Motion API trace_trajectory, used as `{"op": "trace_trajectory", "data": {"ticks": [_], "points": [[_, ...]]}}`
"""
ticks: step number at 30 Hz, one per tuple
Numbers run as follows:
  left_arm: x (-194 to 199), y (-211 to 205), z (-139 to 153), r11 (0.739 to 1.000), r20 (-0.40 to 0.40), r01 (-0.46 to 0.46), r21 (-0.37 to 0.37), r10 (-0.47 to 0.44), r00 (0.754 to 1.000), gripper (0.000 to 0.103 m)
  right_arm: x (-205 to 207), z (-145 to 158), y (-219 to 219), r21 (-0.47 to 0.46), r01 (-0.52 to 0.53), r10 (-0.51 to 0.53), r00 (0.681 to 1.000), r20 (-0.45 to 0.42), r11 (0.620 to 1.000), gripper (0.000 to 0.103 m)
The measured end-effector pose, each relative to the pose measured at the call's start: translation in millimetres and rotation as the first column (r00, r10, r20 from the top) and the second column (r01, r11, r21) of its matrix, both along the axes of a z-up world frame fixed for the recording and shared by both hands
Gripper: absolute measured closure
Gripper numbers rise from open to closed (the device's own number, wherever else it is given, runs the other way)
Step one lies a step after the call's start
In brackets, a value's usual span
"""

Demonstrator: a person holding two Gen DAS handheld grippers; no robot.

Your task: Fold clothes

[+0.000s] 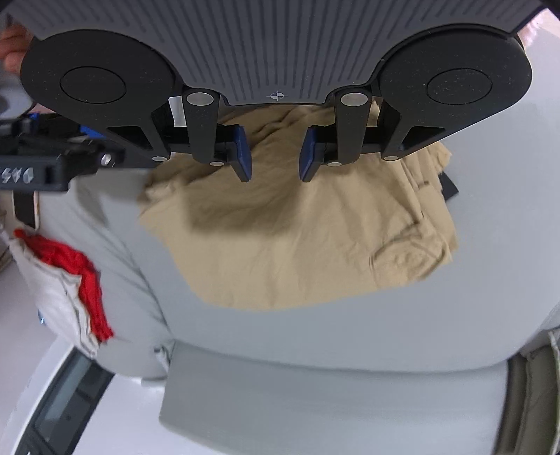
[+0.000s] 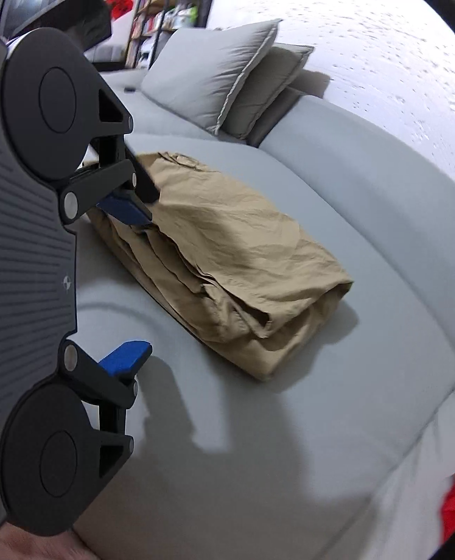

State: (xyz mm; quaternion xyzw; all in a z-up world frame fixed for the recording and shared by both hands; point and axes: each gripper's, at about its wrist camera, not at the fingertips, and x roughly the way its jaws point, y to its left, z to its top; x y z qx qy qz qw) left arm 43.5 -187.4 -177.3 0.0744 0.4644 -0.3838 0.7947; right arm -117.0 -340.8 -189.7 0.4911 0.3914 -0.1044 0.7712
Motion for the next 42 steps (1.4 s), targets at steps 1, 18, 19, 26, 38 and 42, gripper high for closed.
{"op": "trace_trajectory", "data": {"ticks": [1, 18, 19, 26, 38, 42], "points": [[0, 0, -6, 1.000, -0.012, 0.006, 0.017, -0.006, 1.000, 0.069, 2, -1, 2, -0.010, -0.008, 0.008, 1.000, -0.001, 1.000, 0.028], [13, 15, 8, 0.996, 0.020, -0.078, -0.046, 0.079, 0.997, 0.061, -4, -9, -6, 0.019, 0.094, -0.094, 0.995, 0.028, 0.995, 0.022], [15, 10, -4, 0.999, -0.009, -0.050, 0.004, 0.050, 0.999, 0.069, -3, -10, -5, 0.031, 0.098, -0.099, 0.995, 0.029, 0.995, 0.022], [29, 16, -19, 0.996, -0.107, -0.086, -0.008, 0.085, 0.991, 0.080, 15, -30, 3, 0.129, 0.159, -0.169, 0.983, 0.070, 0.979, 0.022], [44, 21, -30, 0.987, -0.190, -0.151, -0.057, 0.138, 0.972, 0.086, 64, -35, 34, -0.205, 0.120, -0.092, 0.985, 0.145, 0.971, 0.055], [42, 21, -25, 0.988, -0.182, -0.144, -0.062, 0.131, 0.975, 0.083, 80, -23, 18, -0.237, 0.006, 0.008, 0.998, 0.059, 0.972, 0.075]]}}
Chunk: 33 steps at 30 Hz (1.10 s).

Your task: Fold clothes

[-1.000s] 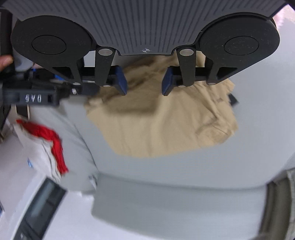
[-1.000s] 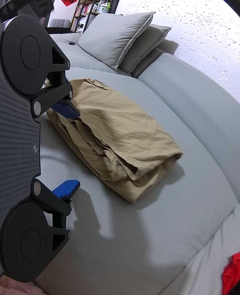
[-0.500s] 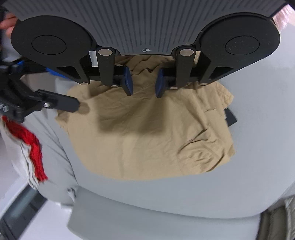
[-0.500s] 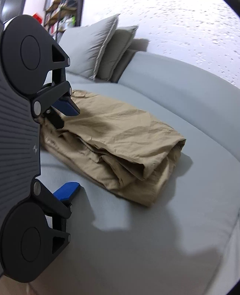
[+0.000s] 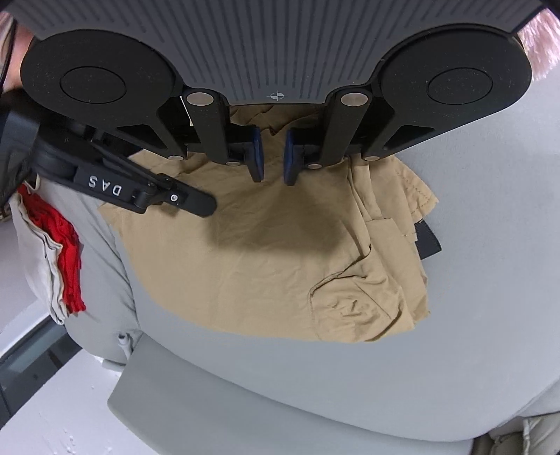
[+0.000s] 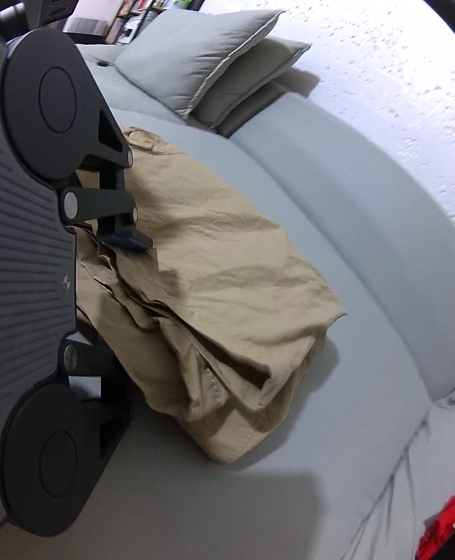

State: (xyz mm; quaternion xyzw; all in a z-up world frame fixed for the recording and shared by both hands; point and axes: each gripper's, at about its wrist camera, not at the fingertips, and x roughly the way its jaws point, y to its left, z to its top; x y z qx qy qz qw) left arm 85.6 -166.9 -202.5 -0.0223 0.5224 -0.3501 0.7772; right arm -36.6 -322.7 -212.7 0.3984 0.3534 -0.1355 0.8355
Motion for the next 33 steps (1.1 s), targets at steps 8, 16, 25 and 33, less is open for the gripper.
{"op": "trace_trajectory", "data": {"ticks": [8, 16, 25, 33], "points": [[-25, 21, 56, 0.998, 0.087, -0.004, -0.062, 0.010, 0.996, 0.061, -6, 63, -2, -0.160, -0.136, 0.148, 0.987, 0.068, 0.978, 0.090], [-34, 52, 101, 0.995, 0.163, -0.065, -0.075, 0.077, 0.984, 0.057, -52, 128, -22, -0.257, -0.162, 0.202, 0.970, 0.136, 0.953, 0.091], [-36, 63, 124, 0.988, 0.209, -0.136, -0.074, 0.149, 0.967, 0.055, -87, 210, -5, -0.313, -0.404, 0.479, 0.850, 0.217, 0.859, 0.091], [-35, 53, 110, 0.994, 0.162, -0.100, -0.038, 0.105, 0.981, 0.055, -77, 173, -58, -0.052, -0.418, 0.421, 0.898, 0.131, 0.907, 0.091]]}}
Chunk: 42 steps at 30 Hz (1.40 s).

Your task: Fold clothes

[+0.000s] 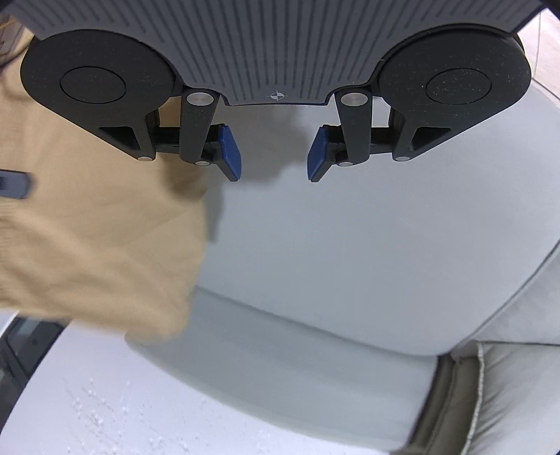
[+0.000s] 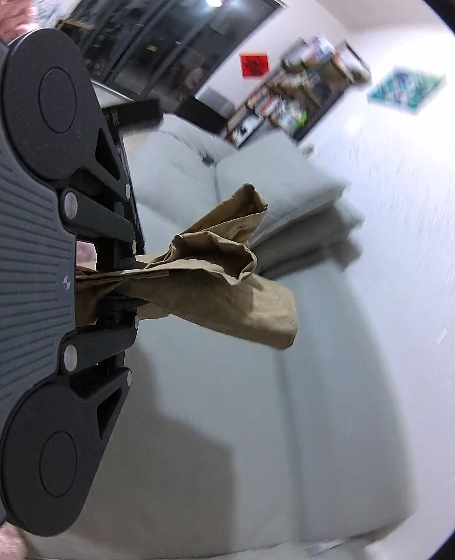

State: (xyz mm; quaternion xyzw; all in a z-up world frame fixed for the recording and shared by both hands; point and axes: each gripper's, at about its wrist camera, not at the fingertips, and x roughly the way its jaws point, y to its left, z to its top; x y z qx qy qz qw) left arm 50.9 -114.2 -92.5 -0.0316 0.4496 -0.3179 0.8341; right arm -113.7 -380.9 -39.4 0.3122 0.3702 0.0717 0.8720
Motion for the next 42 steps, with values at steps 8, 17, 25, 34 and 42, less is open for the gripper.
{"op": "trace_trajectory", "data": {"ticks": [8, 17, 25, 34, 42], "points": [[-16, -16, -34, 0.996, -0.074, 0.049, 0.078, -0.044, 0.996, 0.055, 56, -142, -74, -0.093, 0.194, -0.214, 0.924, -0.316, 0.977, 0.051], [-24, -33, -47, 0.989, -0.094, 0.127, 0.072, -0.120, 0.988, 0.057, -9, -76, -78, -0.165, 0.252, -0.279, 0.946, -0.163, 0.954, 0.021], [-60, -86, -51, 0.939, -0.028, 0.332, 0.093, -0.331, 0.943, 0.095, -41, -58, -8, -0.284, 0.079, -0.112, 0.989, -0.099, 0.955, 0.084], [-90, -123, -74, 0.867, -0.043, 0.472, 0.163, -0.471, 0.881, 0.096, -29, -111, 44, -0.503, -0.140, 0.014, 0.969, -0.246, 0.853, 0.093], [-90, -127, -84, 0.871, -0.083, 0.463, 0.165, -0.456, 0.886, 0.095, -57, -112, 21, -0.508, -0.048, -0.129, 0.942, -0.309, 0.860, 0.100]]}}
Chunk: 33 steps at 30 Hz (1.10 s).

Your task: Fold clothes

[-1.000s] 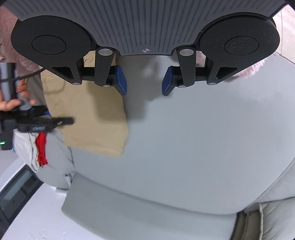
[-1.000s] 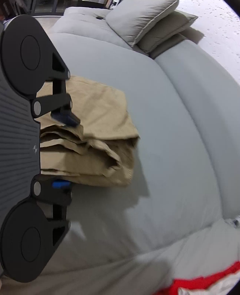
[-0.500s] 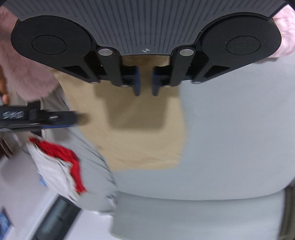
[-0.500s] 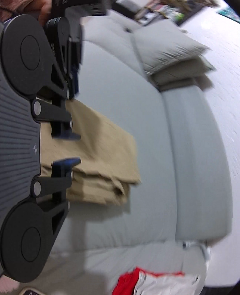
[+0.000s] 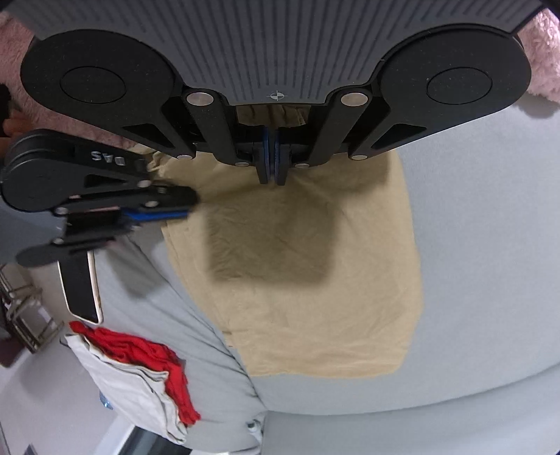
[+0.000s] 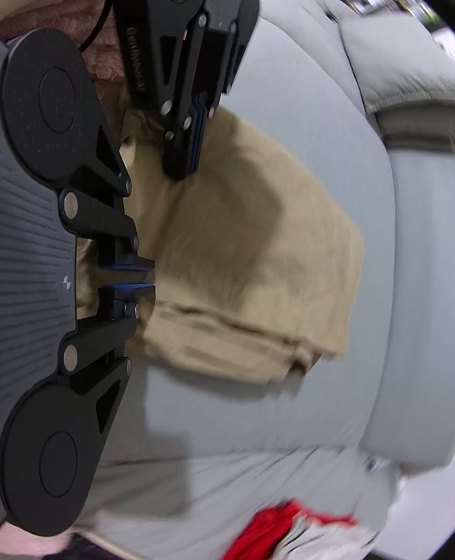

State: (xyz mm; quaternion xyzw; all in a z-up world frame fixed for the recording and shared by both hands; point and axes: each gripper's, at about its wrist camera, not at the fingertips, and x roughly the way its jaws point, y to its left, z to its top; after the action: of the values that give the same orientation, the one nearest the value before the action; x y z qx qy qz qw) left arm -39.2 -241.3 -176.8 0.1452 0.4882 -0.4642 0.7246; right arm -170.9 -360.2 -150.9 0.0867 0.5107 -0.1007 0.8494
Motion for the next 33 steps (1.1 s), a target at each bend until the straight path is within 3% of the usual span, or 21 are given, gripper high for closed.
{"op": "trace_trajectory", "data": {"ticks": [4, 6, 7, 8, 12, 16, 19, 21, 26, 33], "points": [[-4, -1, 8, 1.000, 0.023, -0.001, 0.020, 0.001, 1.000, 0.095, -4, 13, 7, -0.022, 0.032, -0.032, 0.999, -0.010, 0.999, 0.090], [-7, 5, 20, 1.000, 0.033, -0.011, 0.018, 0.010, 0.999, 0.080, -13, 22, 7, 0.000, 0.042, -0.042, 0.999, 0.027, 0.999, 0.081], [-8, 9, 26, 1.000, 0.042, -0.023, 0.009, 0.022, 0.999, 0.062, -13, 21, 4, 0.006, 0.045, -0.045, 0.998, 0.040, 0.999, 0.078], [-9, 15, 33, 0.999, 0.053, -0.038, -0.004, 0.039, 0.998, 0.054, -15, 22, 4, 0.007, 0.046, -0.046, 0.998, 0.042, 0.999, 0.073], [-3, 40, 54, 0.991, 0.063, -0.122, -0.057, 0.126, 0.990, 0.047, -25, 25, 0, 0.009, 0.087, -0.088, 0.995, 0.055, 0.996, 0.064], [16, 59, 56, 0.971, 0.045, -0.236, -0.041, 0.238, 0.970, 0.040, -31, 16, -13, 0.058, 0.154, -0.156, 0.987, 0.035, 0.986, 0.061], [32, 69, 51, 0.954, 0.026, -0.298, -0.009, 0.298, 0.954, 0.035, -39, 18, -15, 0.091, 0.182, -0.186, 0.982, 0.041, 0.979, 0.054], [40, 70, 47, 0.946, 0.013, -0.325, 0.013, 0.324, 0.946, 0.032, -41, 22, -22, 0.129, 0.201, -0.210, 0.976, 0.061, 0.971, 0.040], [53, 70, 43, 0.944, -0.028, -0.329, 0.020, 0.330, 0.944, 0.028, -39, 25, -39, 0.236, 0.226, -0.256, 0.961, 0.103, 0.945, 0.024], [55, 45, 28, 0.960, -0.036, -0.275, 0.051, 0.277, 0.960, 0.025, -23, 14, -52, 0.267, 0.250, -0.287, 0.951, 0.112, 0.931, 0.022]]}}
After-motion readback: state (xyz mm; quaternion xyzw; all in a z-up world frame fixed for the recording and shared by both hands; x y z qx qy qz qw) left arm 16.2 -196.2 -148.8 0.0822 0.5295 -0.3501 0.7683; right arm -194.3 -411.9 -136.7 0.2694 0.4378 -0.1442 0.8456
